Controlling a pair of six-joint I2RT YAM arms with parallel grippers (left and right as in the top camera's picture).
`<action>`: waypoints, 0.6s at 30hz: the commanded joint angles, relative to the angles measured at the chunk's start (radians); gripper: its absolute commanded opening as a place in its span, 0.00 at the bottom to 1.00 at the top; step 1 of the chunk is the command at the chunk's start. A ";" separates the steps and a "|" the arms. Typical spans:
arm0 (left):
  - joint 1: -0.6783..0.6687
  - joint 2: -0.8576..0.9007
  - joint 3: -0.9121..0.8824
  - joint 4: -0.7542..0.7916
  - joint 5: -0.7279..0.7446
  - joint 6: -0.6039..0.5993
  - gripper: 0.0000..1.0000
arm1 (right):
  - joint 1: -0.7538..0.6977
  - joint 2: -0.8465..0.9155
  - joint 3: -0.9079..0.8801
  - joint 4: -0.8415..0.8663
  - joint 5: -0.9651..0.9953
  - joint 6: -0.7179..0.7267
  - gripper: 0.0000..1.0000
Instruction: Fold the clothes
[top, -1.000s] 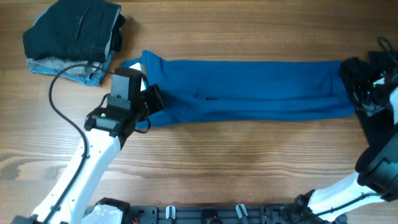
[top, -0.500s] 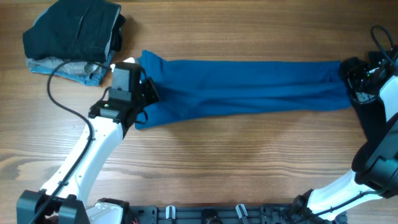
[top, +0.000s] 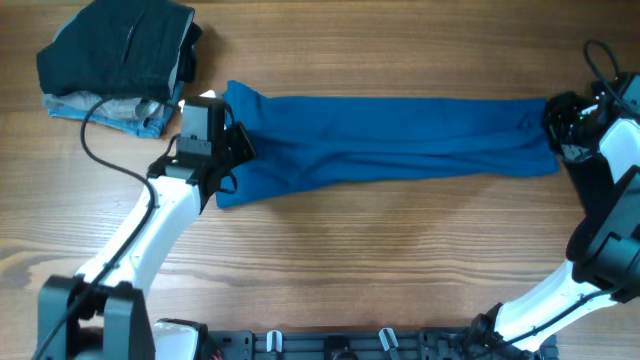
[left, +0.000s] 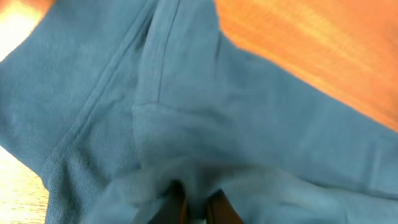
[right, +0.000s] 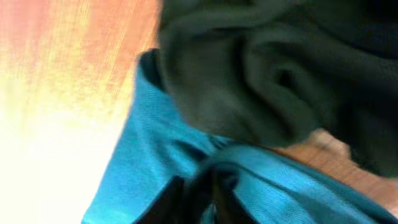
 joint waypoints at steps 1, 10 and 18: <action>0.010 0.026 0.003 0.002 -0.003 0.026 0.08 | 0.003 0.012 0.003 0.065 -0.123 -0.016 0.08; 0.041 0.025 0.003 0.024 -0.006 0.045 0.06 | 0.003 0.013 0.003 0.123 -0.113 0.053 0.04; 0.041 0.025 0.003 0.048 0.005 0.053 0.06 | 0.001 0.013 0.003 0.089 -0.078 0.104 0.04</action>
